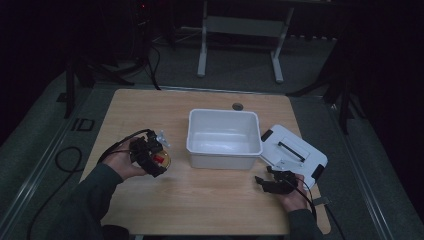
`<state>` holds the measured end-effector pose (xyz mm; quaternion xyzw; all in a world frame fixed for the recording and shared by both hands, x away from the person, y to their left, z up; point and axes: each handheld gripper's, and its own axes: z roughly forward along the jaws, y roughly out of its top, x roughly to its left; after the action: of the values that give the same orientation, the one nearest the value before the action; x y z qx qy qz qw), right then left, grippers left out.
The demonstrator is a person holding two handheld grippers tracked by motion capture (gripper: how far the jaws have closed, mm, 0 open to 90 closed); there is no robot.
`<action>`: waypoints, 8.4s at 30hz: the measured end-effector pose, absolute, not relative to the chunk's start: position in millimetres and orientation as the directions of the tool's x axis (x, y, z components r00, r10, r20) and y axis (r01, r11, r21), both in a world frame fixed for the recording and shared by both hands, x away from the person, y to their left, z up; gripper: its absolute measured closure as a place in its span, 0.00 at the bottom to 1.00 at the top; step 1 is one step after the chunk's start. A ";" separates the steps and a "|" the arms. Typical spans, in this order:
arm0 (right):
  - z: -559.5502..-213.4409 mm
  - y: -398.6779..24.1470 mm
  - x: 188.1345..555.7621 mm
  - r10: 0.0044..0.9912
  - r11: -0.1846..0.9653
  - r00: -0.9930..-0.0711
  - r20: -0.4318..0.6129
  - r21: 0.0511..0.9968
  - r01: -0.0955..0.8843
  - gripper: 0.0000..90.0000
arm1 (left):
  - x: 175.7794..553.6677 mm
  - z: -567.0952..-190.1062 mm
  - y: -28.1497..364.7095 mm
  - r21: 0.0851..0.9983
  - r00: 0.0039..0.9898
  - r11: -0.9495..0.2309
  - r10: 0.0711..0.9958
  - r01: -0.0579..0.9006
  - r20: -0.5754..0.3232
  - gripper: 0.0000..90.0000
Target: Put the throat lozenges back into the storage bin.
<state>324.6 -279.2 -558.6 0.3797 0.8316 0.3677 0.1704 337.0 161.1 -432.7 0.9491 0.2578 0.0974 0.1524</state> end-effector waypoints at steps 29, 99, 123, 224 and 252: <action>-558.6 -279.3 324.8 0.755 0.444 -0.656 -0.007 0.742 0.503 0.37 | 347.8 -404.1 150.5 0.358 0.871 -0.840 0.476 0.409 0.121 0.23; -558.6 -279.2 324.8 0.755 0.443 -0.656 -0.005 0.742 0.504 0.37 | 386.3 -354.3 98.4 0.359 0.916 -0.879 0.379 0.313 0.131 0.23; -558.6 -279.1 324.8 0.754 0.444 -0.657 -0.005 0.741 0.503 0.36 | 393.2 -363.2 74.4 0.340 0.920 -0.888 0.370 0.309 0.131 0.23; -558.7 -278.9 324.8 0.750 0.447 -0.661 -0.004 0.741 0.501 0.35 | 413.5 -370.5 54.6 0.369 0.884 -0.849 0.449 0.378 0.128 0.62; -558.7 -278.9 324.8 0.750 0.447 -0.662 -0.005 0.741 0.501 0.35 | 399.5 -368.3 96.2 0.566 0.787 -0.719 0.588 0.403 0.187 1.00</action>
<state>324.8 -278.9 -558.7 0.3751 0.8336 0.3687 0.1687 399.5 96.2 -368.3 0.9096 0.2722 0.1797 0.2572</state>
